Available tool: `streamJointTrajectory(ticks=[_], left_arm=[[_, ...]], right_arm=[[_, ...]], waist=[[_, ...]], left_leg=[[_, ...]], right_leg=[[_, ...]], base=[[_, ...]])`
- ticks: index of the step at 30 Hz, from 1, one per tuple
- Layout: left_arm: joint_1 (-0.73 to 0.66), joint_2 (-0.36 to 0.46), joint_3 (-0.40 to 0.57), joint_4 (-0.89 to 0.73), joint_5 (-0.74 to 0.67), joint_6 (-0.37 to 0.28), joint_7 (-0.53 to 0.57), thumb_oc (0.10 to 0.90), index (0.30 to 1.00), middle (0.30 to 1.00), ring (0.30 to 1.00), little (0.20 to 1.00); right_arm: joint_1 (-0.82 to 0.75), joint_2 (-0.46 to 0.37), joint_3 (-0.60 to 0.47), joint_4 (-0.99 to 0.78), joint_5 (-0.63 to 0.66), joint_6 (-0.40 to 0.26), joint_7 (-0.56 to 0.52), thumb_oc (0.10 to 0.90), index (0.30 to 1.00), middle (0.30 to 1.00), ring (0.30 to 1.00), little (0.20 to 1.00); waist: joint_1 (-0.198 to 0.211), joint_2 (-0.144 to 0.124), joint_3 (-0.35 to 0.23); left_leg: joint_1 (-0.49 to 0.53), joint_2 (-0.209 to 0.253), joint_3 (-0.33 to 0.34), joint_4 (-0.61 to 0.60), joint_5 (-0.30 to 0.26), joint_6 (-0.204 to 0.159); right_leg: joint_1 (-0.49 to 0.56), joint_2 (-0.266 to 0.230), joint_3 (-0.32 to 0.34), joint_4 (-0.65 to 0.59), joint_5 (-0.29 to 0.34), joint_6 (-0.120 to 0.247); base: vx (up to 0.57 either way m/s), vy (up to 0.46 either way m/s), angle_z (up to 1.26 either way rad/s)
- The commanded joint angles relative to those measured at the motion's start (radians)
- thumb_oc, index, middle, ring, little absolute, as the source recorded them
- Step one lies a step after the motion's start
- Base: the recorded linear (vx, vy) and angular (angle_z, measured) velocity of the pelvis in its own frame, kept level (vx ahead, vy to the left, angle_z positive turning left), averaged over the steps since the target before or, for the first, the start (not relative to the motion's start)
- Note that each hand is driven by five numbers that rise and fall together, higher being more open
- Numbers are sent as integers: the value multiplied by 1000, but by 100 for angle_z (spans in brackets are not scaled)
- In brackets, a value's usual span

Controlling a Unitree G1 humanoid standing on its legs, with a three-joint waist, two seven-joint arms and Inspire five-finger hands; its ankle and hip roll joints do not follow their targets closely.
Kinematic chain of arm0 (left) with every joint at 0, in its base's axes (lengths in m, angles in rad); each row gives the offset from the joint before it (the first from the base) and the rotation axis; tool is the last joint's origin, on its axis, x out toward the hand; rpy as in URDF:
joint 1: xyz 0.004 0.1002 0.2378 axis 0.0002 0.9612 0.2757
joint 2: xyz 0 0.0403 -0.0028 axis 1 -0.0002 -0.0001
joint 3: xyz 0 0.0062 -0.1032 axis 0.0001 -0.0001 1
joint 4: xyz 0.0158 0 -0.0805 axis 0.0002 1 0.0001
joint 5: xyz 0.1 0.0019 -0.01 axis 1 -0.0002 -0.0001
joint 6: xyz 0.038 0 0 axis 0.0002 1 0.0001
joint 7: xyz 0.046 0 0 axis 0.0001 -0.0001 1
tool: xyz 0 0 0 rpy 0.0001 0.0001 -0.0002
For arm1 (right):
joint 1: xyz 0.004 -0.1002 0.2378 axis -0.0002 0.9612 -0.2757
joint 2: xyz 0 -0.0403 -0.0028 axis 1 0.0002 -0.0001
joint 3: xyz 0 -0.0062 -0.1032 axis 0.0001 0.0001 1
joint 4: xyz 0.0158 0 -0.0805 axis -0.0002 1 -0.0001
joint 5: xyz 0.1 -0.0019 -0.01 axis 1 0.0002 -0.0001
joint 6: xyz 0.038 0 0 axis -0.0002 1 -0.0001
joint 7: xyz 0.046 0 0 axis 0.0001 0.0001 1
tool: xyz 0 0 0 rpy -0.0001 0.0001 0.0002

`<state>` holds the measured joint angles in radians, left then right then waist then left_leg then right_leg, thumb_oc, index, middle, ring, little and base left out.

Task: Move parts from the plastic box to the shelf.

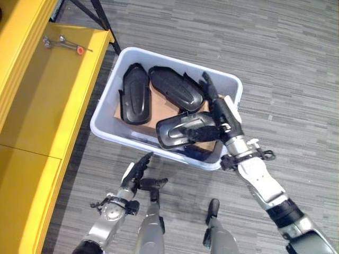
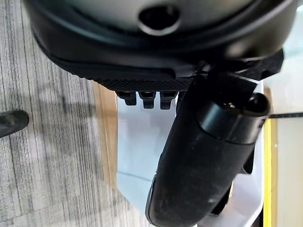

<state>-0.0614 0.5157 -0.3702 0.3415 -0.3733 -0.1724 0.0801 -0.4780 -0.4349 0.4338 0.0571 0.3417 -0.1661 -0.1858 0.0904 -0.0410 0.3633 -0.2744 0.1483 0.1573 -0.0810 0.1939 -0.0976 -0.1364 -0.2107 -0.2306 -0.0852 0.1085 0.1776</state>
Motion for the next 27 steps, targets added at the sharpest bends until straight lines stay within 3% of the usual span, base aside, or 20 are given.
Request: streamJointTrajectory(ticks=[1, 4, 9, 15, 21, 27], left_arm=[[-7, 43, 19, -73, 2, -67, 26, 900, 1000, 1000, 1000, 1000], [-10, 62, 18, -89, -11, -76, 25, 900, 1000, 1000, 1000, 1000], [-18, 82, 30, -102, -16, -88, 21, 900, 1000, 1000, 1000, 1000], [-20, 80, 46, -99, -5, -89, 16, 900, 1000, 1000, 1000, 1000], [-21, 78, 59, -105, 8, -89, 12, 900, 1000, 1000, 1000, 1000], [-2, 84, 76, -113, 6, -88, -5, 900, 1000, 1000, 1000, 1000]], right_arm=[[-166, -12, -46, -32, 40, -89, -51, 900, 1000, 1000, 1000, 1000], [-271, -47, -45, 44, -35, -70, -100, 900, 1000, 1000, 1000, 1000], [-463, -230, -55, 150, -331, 9, -181, 900, 1000, 1000, 1000, 1000], [-543, -342, -48, 172, -495, 45, -196, 900, 1000, 1000, 1000, 1000], [-618, -437, 18, 205, -587, 66, -156, 900, 1000, 1000, 1000, 1000], [-693, -564, 150, 291, -653, 81, -79, 900, 1000, 1000, 1000, 1000]], waist=[[14, -18, -30], [30, -17, -16], [49, -19, 10], [55, -23, 21], [60, -28, 29], [63, -34, 48]], left_leg=[[-9, 23, -59, 60, -27, -26], [-28, 19, -67, 64, -24, -27], [-66, 12, -82, 72, -19, -26], [-87, 12, -90, 73, -15, -29], [-105, 15, -91, 76, -13, -34], [-124, 18, -93, 83, -11, -37]], right_leg=[[-30, -95, 11, 135, 33, 48], [-34, -104, -3, 135, 43, 49], [-50, -116, -24, 140, 56, 52], [-60, -118, -33, 138, 57, 49], [-71, -117, -37, 137, 55, 46], [-84, -114, -38, 137, 56, 44]], base=[[-12, 8, 6], [-12, 3, 9], [-7, 16, 16], [14, 4, 8], [3, -2, -1], [8, -3, 0]])
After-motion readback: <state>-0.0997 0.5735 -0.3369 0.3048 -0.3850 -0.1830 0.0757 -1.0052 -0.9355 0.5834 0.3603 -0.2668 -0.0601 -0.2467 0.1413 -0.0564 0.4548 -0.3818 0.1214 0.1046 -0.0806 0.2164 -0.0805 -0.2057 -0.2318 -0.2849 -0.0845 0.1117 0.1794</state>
